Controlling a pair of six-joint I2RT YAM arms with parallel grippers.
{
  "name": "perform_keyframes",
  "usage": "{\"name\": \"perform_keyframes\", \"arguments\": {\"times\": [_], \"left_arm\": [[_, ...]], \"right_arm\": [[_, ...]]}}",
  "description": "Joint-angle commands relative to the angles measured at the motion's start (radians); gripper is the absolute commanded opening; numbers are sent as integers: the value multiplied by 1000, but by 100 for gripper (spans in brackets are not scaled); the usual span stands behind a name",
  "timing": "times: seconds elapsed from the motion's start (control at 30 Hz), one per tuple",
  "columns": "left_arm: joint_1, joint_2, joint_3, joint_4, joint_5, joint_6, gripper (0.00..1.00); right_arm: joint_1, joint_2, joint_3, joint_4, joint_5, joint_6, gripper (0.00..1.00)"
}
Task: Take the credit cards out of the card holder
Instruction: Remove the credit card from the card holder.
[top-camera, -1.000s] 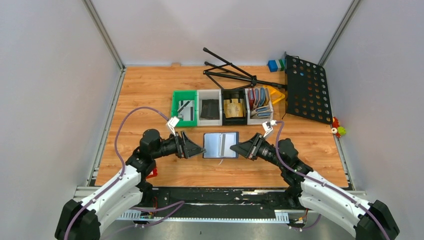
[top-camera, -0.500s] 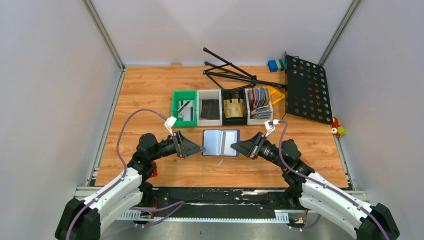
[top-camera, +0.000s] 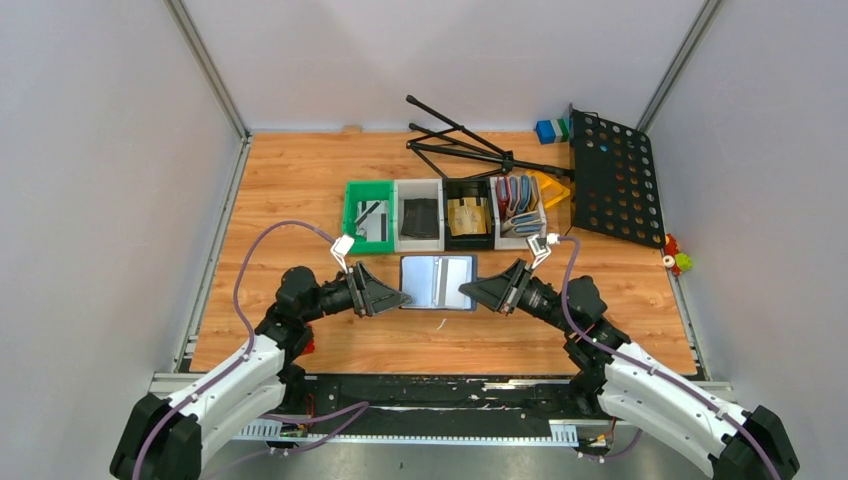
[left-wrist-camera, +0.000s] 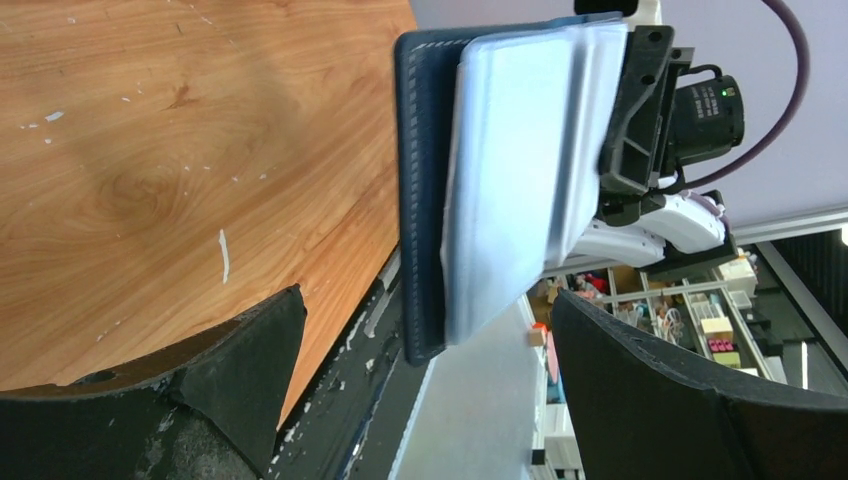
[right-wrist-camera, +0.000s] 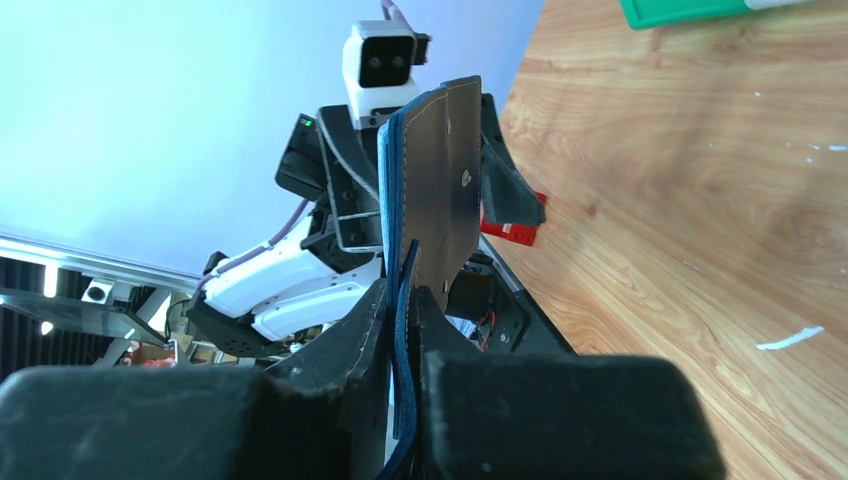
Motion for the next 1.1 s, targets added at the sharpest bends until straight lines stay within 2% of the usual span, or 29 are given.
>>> {"name": "perform_keyframes", "arguments": {"times": [0.0,0.3,0.5,0.6,0.77,1.07], "left_arm": [[7,-16,14,6,-10,26,98],[7,25,-14,234,32,-85,97],[7,55,-31,372,55,-163,88],[7,62,-33,390,52,-169,79],[7,64,-37,392,41,-167,53],[6,51,-25,249,17,-81,26]], "right_arm": [[-1,-31,61,22,-4,-10,0],[-2,-10,62,52,-34,22,0],[-2,60,55,113,-73,48,0],[-2,97,58,141,-103,55,0],[-1,131,98,58,-129,6,0],[23,172,126,53,-144,-24,0]]}}
